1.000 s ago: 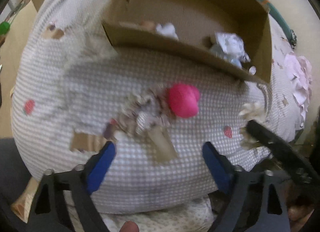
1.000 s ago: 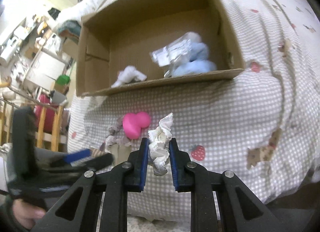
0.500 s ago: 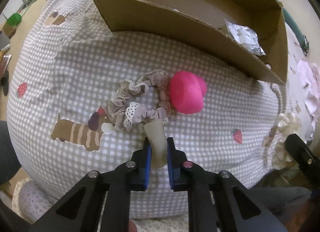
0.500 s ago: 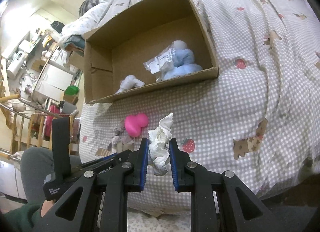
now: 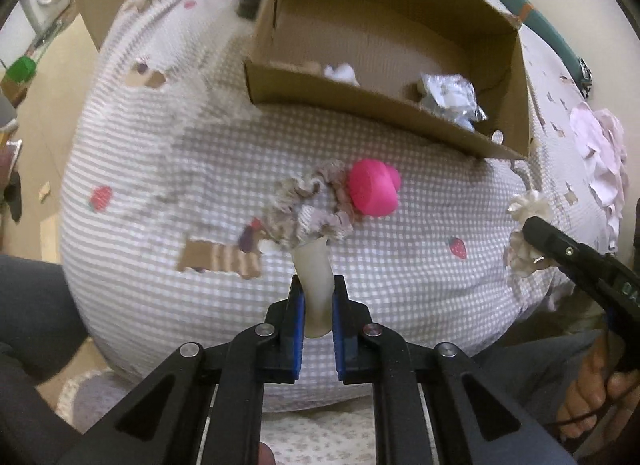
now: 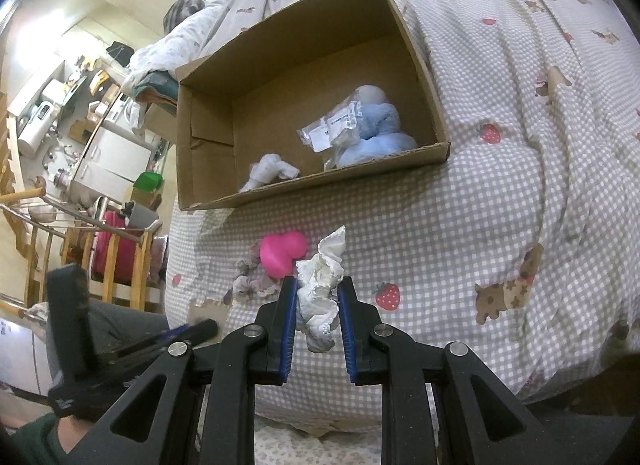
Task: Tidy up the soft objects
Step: 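Grasp the white lace piece with the right tool while the left tool grasps a beige tube, then carry the lace piece and beige tube over the box with both tools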
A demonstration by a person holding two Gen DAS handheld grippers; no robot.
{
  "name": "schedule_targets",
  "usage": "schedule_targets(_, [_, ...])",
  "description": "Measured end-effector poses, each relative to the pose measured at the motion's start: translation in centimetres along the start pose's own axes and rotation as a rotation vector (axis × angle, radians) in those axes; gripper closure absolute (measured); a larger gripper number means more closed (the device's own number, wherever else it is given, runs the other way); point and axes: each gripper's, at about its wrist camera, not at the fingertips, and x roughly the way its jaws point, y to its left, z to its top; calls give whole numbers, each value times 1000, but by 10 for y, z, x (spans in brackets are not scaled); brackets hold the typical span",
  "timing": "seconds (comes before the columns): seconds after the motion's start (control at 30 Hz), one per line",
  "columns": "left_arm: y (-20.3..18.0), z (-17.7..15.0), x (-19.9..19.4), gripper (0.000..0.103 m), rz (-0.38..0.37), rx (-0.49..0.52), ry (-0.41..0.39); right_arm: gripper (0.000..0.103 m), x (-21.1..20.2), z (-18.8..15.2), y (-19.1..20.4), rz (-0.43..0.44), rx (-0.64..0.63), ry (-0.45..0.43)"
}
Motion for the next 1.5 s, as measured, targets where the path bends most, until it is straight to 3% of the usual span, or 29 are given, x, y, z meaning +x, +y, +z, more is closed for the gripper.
schedule_targets(0.37, [15, 41, -37, 92, 31, 42, -106, 81, -13, 10, 9, -13, -8, -57])
schedule_targets(0.57, [13, 71, -57, 92, 21, 79, -178, 81, -37, 29, 18, 79, 9, -156])
schedule_targets(0.83, [-2, 108, -74, 92, -3, 146, -268, 81, -51, 65, 36, 114, -28, -219])
schedule_targets(1.23, [-28, 149, -36, 92, -63, 181, -268, 81, -4, 100, 41, 87, -65, -181])
schedule_targets(1.37, [-30, 157, -14, 92, -59, 193, -265, 81, 24, 100, 28, 131, 3, -132])
schedule_targets(1.5, [-35, 159, 8, 92, -24, 219, -251, 81, 45, 99, 30, 86, -42, -91])
